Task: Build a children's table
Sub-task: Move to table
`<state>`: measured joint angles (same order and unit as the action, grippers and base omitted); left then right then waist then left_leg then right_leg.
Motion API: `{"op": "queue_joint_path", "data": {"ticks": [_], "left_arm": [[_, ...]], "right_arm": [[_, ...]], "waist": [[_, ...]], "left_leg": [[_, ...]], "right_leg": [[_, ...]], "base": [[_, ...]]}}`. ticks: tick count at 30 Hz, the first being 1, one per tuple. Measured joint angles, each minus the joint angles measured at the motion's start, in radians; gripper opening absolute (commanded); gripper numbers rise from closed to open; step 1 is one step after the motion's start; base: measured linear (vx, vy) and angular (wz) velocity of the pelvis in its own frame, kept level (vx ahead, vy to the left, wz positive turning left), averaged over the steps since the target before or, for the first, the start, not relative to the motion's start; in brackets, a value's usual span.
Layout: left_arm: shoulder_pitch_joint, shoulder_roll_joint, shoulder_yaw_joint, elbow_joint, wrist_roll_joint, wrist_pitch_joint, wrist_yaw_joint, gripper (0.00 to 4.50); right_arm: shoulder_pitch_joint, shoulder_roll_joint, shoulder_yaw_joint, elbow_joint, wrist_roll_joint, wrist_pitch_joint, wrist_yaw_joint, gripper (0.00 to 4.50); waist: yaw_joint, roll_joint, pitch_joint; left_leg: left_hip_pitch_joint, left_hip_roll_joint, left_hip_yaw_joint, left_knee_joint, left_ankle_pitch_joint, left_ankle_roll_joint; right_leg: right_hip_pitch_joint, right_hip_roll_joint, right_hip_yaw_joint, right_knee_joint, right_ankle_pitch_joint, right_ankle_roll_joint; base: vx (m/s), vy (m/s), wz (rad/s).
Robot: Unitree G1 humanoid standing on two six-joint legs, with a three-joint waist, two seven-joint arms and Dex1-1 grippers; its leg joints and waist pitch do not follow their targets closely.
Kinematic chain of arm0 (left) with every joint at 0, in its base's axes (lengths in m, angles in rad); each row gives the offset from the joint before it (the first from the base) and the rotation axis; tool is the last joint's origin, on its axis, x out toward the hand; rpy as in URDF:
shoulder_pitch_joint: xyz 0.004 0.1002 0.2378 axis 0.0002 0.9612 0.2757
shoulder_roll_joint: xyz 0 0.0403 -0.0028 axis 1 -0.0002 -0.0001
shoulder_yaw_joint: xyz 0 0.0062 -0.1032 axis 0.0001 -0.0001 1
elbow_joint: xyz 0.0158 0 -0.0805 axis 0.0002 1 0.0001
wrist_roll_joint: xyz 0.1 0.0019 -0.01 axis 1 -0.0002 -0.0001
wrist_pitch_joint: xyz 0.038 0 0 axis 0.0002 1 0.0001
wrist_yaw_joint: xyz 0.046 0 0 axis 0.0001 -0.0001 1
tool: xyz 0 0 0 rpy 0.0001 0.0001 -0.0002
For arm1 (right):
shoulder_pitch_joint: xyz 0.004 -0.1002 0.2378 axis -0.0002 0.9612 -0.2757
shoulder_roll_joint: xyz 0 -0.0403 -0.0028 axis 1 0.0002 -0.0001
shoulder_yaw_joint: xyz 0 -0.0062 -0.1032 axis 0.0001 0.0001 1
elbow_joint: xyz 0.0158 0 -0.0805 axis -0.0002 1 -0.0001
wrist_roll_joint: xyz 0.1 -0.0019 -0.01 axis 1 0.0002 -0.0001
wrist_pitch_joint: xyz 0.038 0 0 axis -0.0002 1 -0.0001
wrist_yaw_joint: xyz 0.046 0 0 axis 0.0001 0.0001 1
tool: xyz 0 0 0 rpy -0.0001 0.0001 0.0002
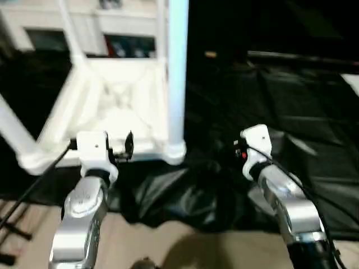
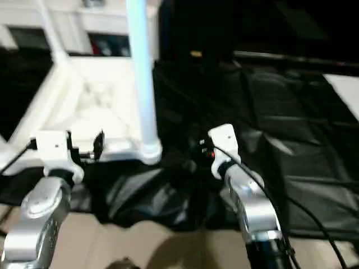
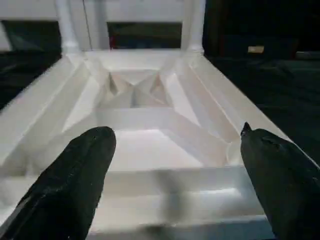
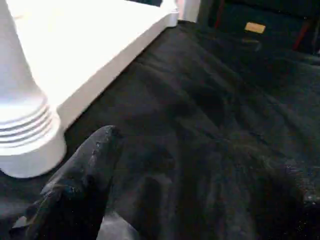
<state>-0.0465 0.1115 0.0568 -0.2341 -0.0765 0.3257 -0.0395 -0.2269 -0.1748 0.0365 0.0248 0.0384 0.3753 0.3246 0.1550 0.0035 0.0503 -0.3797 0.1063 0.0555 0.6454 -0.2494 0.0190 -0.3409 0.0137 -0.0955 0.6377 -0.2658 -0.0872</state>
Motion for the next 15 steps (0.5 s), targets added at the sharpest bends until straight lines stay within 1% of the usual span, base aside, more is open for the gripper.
{"op": "queue_joint_path", "data": {"ticks": [1,2,3,4,5,6,7,8,9,10,11,12,13,14,15], "left_arm": [[-0.001,0.007,-0.009,-0.001,0.01,0.0,-0.004,4.46],[0.001,0.016,-0.018,0.0,0.015,0.0,-0.009,4.46],[0.002,0.026,-0.018,0.0,0.017,0.0,-0.013,4.46],[0.005,0.033,-0.013,0.001,0.014,0.0,-0.02,4.46],[0.007,0.034,-0.009,0.001,0.013,0.0,-0.023,4.46],[0.009,0.032,-0.006,0.001,0.008,0.0,-0.026,4.46],[0.011,0.026,-0.003,0.0,-0.003,0.0,-0.034,4.46],[0.014,0.019,-0.001,-0.002,-0.011,0.0,-0.038,4.46],[0.015,0.011,-0.005,-0.003,-0.017,0.0,-0.043,4.46],[0.018,0.007,-0.006,-0.006,-0.022,-0.001,-0.044,4.46],[0.019,0.007,-0.006,-0.006,-0.025,-0.001,-0.044,4.46],[0.022,0.007,-0.005,-0.006,-0.026,-0.001,-0.044,4.46],[0.026,0.009,-0.003,-0.006,-0.027,-0.002,-0.044,4.46],[0.032,0.01,0.0,-0.006,-0.029,-0.002,-0.045,4.46],[0.041,0.013,0.006,-0.006,-0.031,-0.001,-0.045,4.46]], "right_arm": [[0.0,-0.002,-0.003,-0.004,0.008,0.011,0.006,3.7],[0.004,-0.002,-0.005,-0.004,0.011,0.019,0.012,3.7],[0.004,0.003,-0.004,-0.004,0.015,0.028,0.016,3.7],[0.004,0.007,0.005,-0.004,0.024,0.031,0.027,3.7],[0.004,0.007,0.011,-0.005,0.03,0.032,0.033,3.7],[0.005,0.006,0.014,-0.005,0.031,0.033,0.036,3.7],[0.008,-0.001,0.021,-0.005,0.028,0.032,0.044,3.7],[0.017,-0.011,0.029,-0.009,0.025,0.032,0.05,3.7],[0.033,-0.018,0.035,-0.015,0.021,0.032,0.054,3.7],[0.046,-0.021,0.043,-0.015,0.014,0.033,0.055,3.7],[0.048,-0.021,0.048,-0.015,0.009,0.033,0.054,3.7],[0.047,-0.019,0.05,-0.016,0.009,0.033,0.054,3.7],[0.046,-0.013,0.049,-0.02,0.011,0.033,0.054,3.7],[0.042,-0.007,0.05,-0.021,0.011,0.034,0.053,3.7],[0.032,0.004,0.052,-0.021,0.011,0.036,0.051,3.7]], "waist": [[-0.002,0.015,-0.001],[-0.007,0.024,-0.003],[-0.015,0.024,-0.003],[-0.027,0.024,-0.003],[-0.038,0.024,-0.003],[-0.043,0.023,-0.003],[-0.046,0.022,-0.003],[-0.042,0.019,-0.001],[-0.048,0.015,0.002],[-0.053,0.011,0.007],[-0.057,0.014,0.012],[-0.057,0.016,0.015],[-0.066,0.024,0.02],[-0.072,0.025,0.024],[-0.074,0.029,0.027]], "left_leg": [[0.007,0.021,0.003,-0.037,0.018,-0.01],[0.013,0.04,0.011,-0.044,0.05,-0.031],[0.013,0.046,0.02,-0.044,0.054,-0.058],[0.009,0.047,0.027,-0.039,0.054,-0.064],[0.007,0.047,0.034,-0.035,0.054,-0.064],[0.007,0.048,0.044,-0.034,0.054,-0.063],[0.008,0.05,0.057,-0.035,0.053,-0.066],[0.004,0.045,0.058,-0.04,0.051,-0.069],[0.006,0.039,0.054,-0.045,0.051,-0.068],[0.007,0.039,0.048,-0.045,0.049,-0.066],[0.009,0.042,0.044,-0.043,0.047,-0.063],[0.01,0.048,0.043,-0.039,0.044,-0.059],[0.017,0.057,0.038,-0.032,0.042,-0.058],[0.028,0.065,0.047,-0.033,0.041,-0.059],[0.038,0.062,0.049,-0.035,0.04,-0.059]], "right_leg": [[0.001,0.004,-0.006,-0.003,0.002,0.008],[0.001,0.005,-0.009,-0.008,0.004,0.014],[-0.001,0.001,-0.008,-0.006,0.005,0.019],[-0.005,-0.011,0.002,0.006,0.002,0.022],[-0.008,-0.027,0.005,0.014,-0.004,0.031],[-0.007,-0.041,0.006,0.015,-0.003,0.04],[-0.005,-0.044,0.008,0.011,0.001,0.044],[0.001,-0.056,-0.004,0.007,0.001,0.048],[0.01,-0.073,-0.026,0.002,-0.004,0.059],[0.025,-0.082,-0.048,-0.01,-0.006,0.063],[0.044,-0.093,-0.077,-0.023,-0.007,0.066],[0.059,-0.098,-0.096,-0.034,-0.01,0.07],[0.085,-0.104,-0.129,-0.052,-0.014,0.078],[0.09,-0.099,-0.125,-0.059,-0.017,0.081],[0.096,-0.09,-0.103,-0.055,-0.033,0.079]], "base": [[-0.012,0.074,0.07],[-0.01,0.136,0.06],[-0.02,0.141,0.04],[-0.031,0.187,0.12],[-0.025,0.11,0.06],[-0.03,0.083,0.1],[0.0,0.0,0.0],[-0.056,0.062,0.08],[-0.046,0.044,0.28],[-0.046,0.044,0.28],[-0.005,0.051,0.45],[0.024,0.07,0.43],[0.024,0.07,0.43],[0.0,0.08,0.35],[0.015,0.091,0.11]]}}
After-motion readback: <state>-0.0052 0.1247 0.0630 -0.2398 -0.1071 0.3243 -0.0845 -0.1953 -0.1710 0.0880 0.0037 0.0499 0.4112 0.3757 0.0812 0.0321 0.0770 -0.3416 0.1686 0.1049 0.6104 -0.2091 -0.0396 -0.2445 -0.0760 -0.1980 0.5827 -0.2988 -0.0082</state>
